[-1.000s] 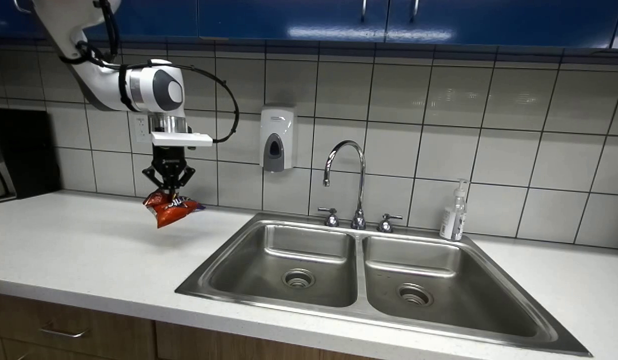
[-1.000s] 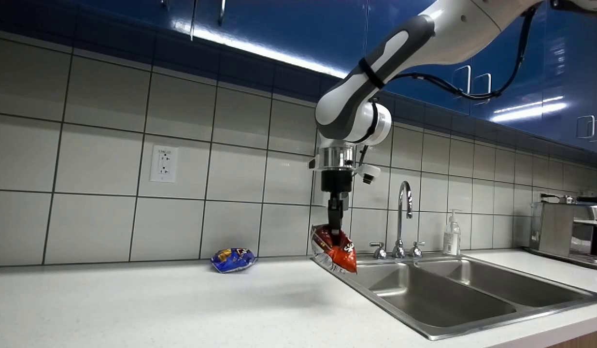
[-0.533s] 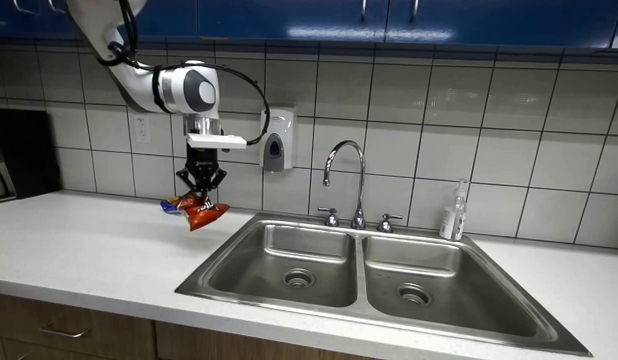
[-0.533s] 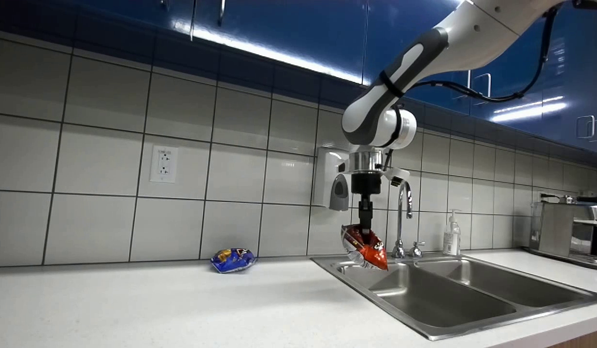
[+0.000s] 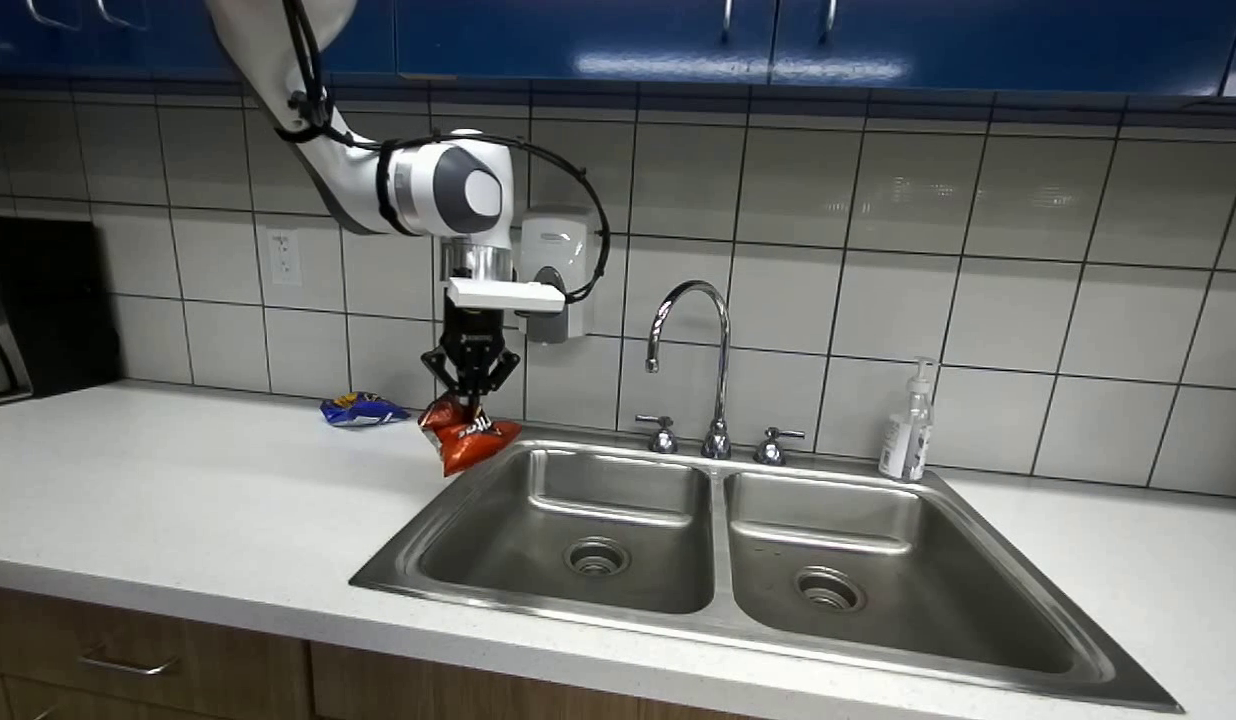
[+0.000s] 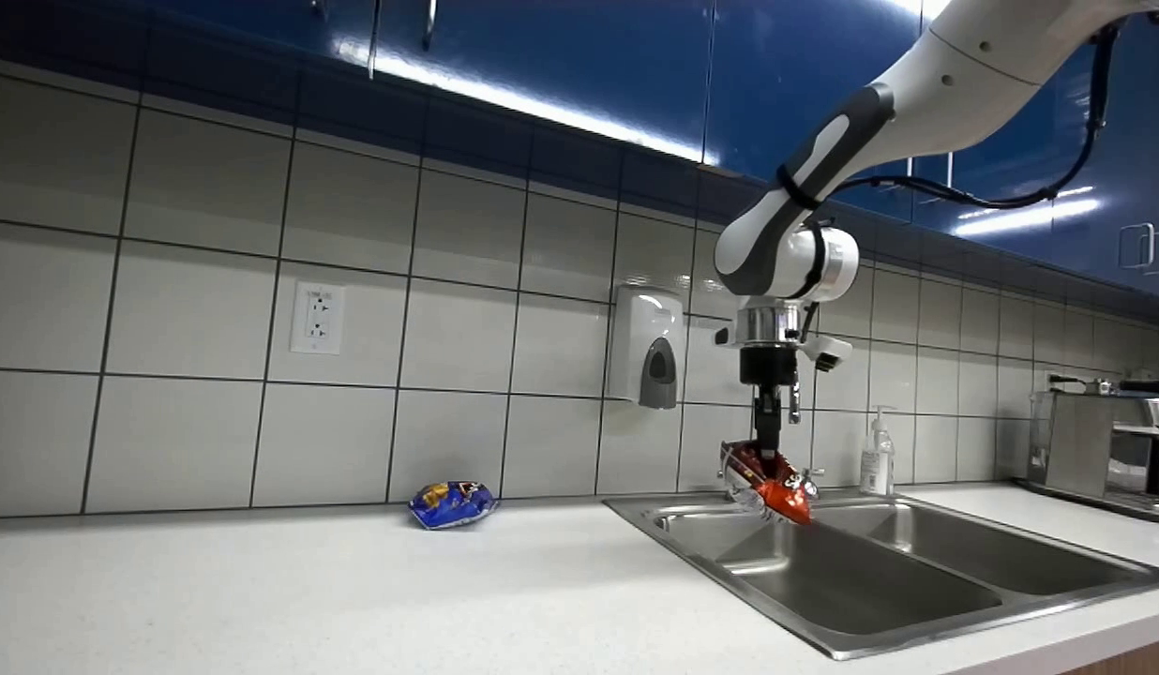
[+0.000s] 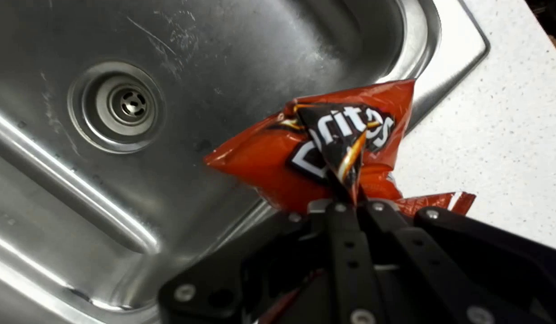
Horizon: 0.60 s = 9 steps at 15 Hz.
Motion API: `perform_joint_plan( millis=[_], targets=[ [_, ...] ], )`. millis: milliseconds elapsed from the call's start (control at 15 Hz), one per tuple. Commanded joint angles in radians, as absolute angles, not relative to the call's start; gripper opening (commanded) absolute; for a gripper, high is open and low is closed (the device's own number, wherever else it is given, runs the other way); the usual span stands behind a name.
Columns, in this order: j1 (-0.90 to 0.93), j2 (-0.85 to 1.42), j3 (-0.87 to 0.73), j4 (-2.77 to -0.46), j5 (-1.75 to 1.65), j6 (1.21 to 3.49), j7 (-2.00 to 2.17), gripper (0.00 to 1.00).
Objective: Place the red bag of doritos in the left sink
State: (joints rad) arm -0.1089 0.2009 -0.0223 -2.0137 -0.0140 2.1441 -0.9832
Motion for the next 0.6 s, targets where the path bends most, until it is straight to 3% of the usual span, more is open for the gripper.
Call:
perform_joint_plan(
  millis=[0, 533],
  targets=[
    [-0.151, 0.235, -0.047, -1.965, 0.006, 2.115, -1.042, 0.0],
    [-0.204, 0.405, -0.053, -1.807, 0.005, 2.111, -1.099, 0.0]
  ],
)
